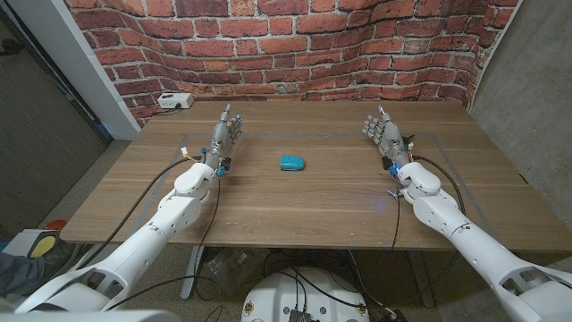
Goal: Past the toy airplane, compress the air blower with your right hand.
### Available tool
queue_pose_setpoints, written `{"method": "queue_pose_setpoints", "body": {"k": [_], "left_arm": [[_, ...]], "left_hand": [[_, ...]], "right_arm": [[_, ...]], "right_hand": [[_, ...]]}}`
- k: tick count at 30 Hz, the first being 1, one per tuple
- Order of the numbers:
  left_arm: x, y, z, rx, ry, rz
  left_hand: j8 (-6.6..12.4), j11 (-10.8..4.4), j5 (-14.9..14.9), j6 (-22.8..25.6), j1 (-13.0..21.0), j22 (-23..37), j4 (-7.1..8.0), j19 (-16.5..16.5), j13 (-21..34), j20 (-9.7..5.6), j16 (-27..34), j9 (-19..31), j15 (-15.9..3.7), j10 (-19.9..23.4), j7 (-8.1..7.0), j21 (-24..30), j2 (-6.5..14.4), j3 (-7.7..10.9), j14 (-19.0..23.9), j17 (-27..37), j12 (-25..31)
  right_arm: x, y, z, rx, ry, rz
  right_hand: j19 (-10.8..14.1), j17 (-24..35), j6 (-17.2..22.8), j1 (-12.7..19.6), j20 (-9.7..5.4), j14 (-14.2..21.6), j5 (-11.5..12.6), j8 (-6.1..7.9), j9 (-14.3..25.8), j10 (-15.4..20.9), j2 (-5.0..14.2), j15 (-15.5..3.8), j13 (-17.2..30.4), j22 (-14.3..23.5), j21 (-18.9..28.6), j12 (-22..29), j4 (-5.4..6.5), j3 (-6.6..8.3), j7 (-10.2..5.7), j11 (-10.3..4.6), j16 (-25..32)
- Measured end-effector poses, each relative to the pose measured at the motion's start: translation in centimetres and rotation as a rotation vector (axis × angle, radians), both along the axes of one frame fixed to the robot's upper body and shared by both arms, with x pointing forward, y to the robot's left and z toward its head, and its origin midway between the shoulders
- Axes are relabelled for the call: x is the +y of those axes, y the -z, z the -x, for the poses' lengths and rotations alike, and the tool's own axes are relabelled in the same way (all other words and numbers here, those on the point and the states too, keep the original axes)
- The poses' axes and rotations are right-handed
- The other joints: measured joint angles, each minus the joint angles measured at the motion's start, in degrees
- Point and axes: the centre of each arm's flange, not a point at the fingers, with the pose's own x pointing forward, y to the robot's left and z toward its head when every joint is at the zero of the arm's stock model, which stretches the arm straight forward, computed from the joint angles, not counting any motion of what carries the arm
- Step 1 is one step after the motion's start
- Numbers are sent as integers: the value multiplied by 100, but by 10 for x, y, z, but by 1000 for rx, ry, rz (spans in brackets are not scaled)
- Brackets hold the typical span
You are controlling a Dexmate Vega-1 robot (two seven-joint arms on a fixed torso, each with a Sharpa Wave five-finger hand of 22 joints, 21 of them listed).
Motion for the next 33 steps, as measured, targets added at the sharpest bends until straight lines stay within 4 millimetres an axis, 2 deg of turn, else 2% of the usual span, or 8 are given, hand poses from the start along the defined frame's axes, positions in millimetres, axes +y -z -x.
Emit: {"method": "queue_pose_setpoints", "body": {"k": [4, 14, 16, 21, 33], "left_arm": [[0, 1, 2, 1, -1, -5], [1, 2, 8, -4, -2, -18], [1, 2, 9, -5, -2, -20], [3, 2, 12, -9, 2, -34], [9, 0, 20, -18, 5, -78]], "left_hand": [[0, 29, 0, 0, 0, 0, 0, -64, 0, 3, 0, 0, 0, -29, 0, 0, 0, 0, 0, 0, 0], [0, 29, 0, 0, 23, 0, 0, -63, 0, 3, 0, -1, 0, -29, 0, 0, 21, -1, 1, 0, 0], [0, 29, 0, 1, 23, 0, 0, -64, -1, 3, 0, -1, 0, -29, 1, 0, 21, -1, 1, 0, 0], [0, 28, 0, 21, 67, 0, 0, -63, -1, 3, 0, -1, 0, -29, 20, 0, -22, -1, 1, 0, 0], [0, 45, 19, 64, 97, -1, 0, -61, -2, 5, 0, -1, 40, 100, 19, 0, 56, -1, 87, -1, 27]], "right_arm": [[2, 4, 0, -4, -2, -6], [4, 11, 5, -26, 10, -13], [5, 11, 7, -33, 13, -13], [3, 9, 14, -58, 40, -10], [-9, 7, 26, -94, 100, 8]], "right_hand": [[0, 0, 67, 0, 0, 32, 0, 43, 0, 3, 0, 11, 0, 0, 0, 0, 0, 0, -5, -3, 12], [112, -17, 81, 0, -32, 104, 0, 43, -1, 105, 0, -21, 0, 0, -2, 63, 0, 0, -20, -43, 34], [113, -17, 128, 0, -31, 122, 0, 65, -1, 126, 0, -37, 0, 0, -2, 63, 0, -1, -63, -64, 56], [226, -16, 574, 22, -21, 224, 0, 214, 26, 234, 22, -80, 0, -1, -25, 85, -24, 23, -203, -51, 56], [245, -16, 425, 46, -42, 253, -1, 165, 26, 265, 46, -109, 0, -1, -74, 85, -65, 31, -165, -82, 56]]}}
